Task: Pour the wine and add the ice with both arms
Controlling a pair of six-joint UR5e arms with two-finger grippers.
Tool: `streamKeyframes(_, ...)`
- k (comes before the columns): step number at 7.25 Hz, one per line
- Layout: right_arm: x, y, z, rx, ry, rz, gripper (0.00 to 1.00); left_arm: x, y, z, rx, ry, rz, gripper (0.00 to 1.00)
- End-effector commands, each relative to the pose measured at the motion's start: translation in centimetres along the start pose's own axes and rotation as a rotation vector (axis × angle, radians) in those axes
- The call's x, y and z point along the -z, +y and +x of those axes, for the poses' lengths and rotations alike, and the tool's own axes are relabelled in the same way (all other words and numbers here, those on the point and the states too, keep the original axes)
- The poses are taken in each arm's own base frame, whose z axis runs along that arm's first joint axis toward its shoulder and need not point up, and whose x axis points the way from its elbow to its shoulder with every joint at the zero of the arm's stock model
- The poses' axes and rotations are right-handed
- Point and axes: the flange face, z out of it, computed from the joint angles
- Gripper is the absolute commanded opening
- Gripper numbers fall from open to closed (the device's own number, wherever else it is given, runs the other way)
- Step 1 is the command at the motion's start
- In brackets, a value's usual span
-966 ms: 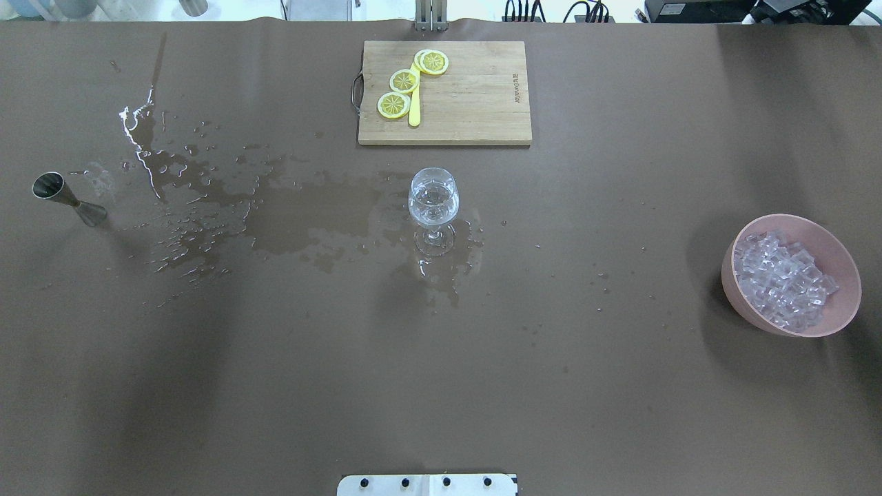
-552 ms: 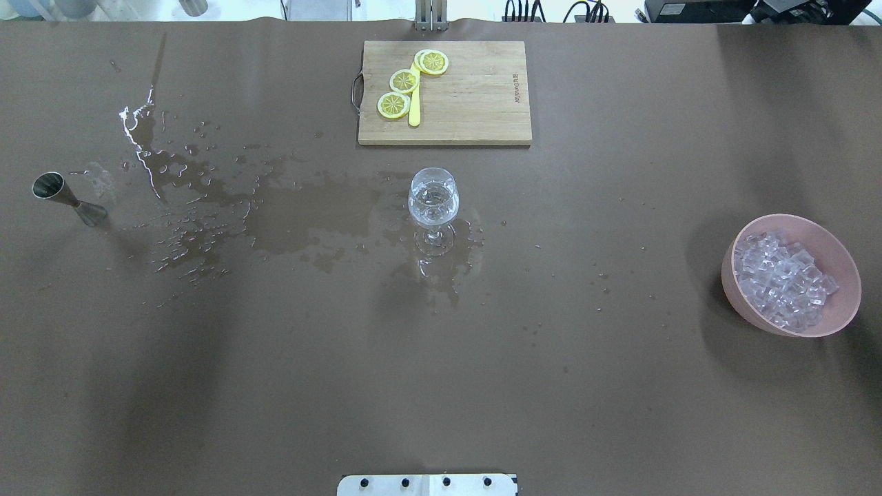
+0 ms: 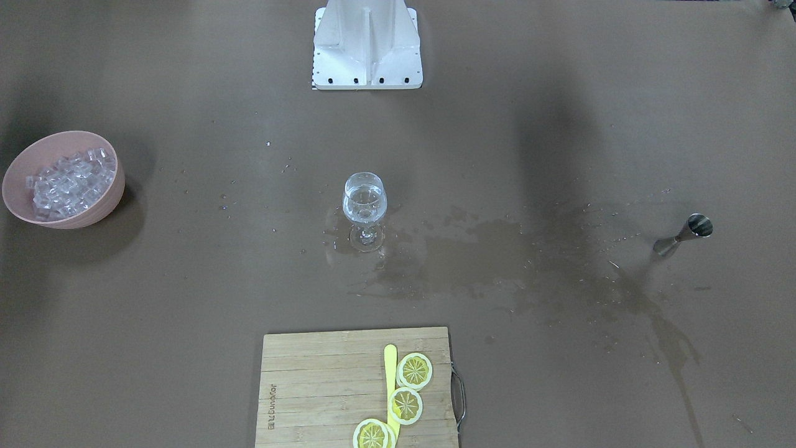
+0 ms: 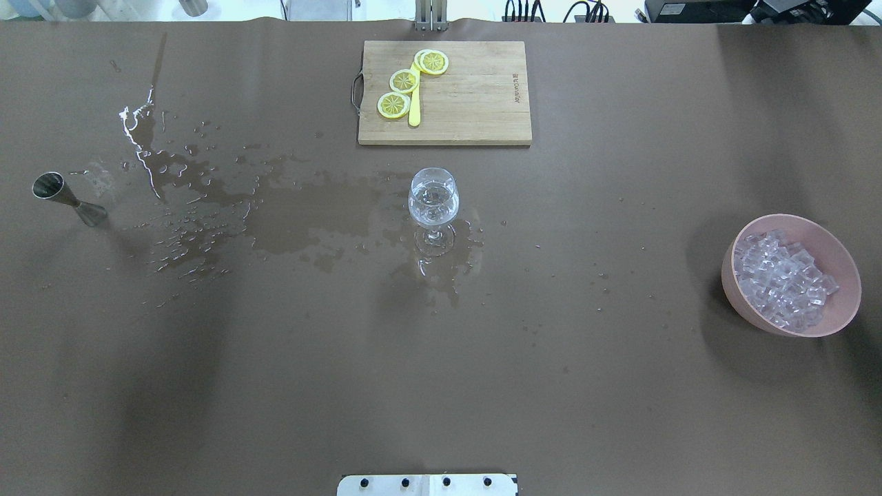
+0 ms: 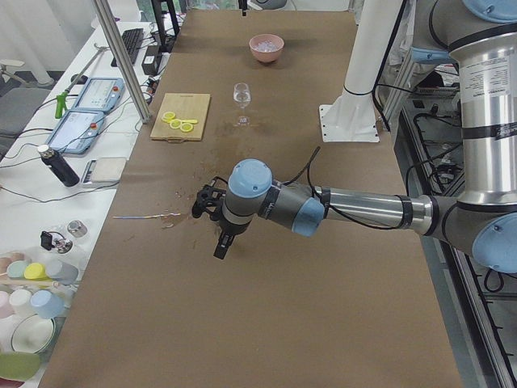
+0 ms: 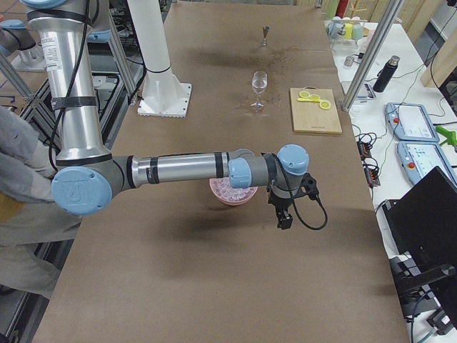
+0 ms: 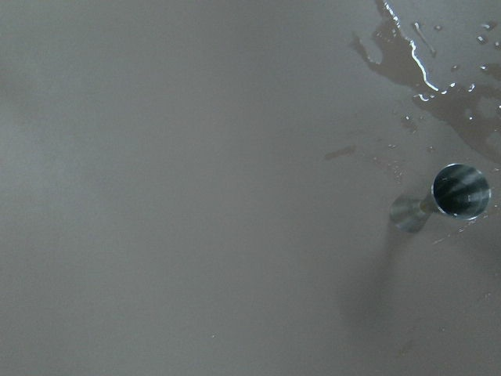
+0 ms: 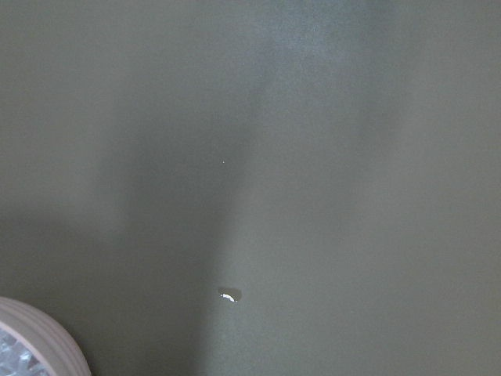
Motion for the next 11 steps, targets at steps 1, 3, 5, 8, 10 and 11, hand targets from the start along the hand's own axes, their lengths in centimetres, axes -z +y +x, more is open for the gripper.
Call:
streamKeyframes(1,-0.6,0.6,0.2,-0.009,-0.003,-0.008,1.0,-3.3,1.2,-2.5,-0.018,0.035,0.134,0.98)
streamKeyframes(3,-0.8,0.9,0.3,-0.011,-0.005,-0.012,1.0,-7.4,1.3,-1.7,-0.058,0.085,0.274,0.97)
streamKeyframes(5,-0.8,1.0,0.2,-0.013,-0.019,-0.011,1.0,-12.6,2.0,2.5,-0.223,0.065,0.359,0.97)
streamKeyframes(8,-1.2,1.0,0.2,-0.014,-0.023,-0.018,1.0,-14.8,4.4,3.4,-0.294,0.117,0.375,0.98)
streamKeyframes(10,-2.1,0.7,-0.7,0.002,-0.029,-0.035,1.0,-16.9,6.0,5.0,-0.313,0.178,0.36,0.97)
streamKeyframes(11,-2.1,0.5,-1.0,0.01,-0.029,-0.034,1.0,-16.7,6.1,5.6,-0.263,0.219,0.383,0.97)
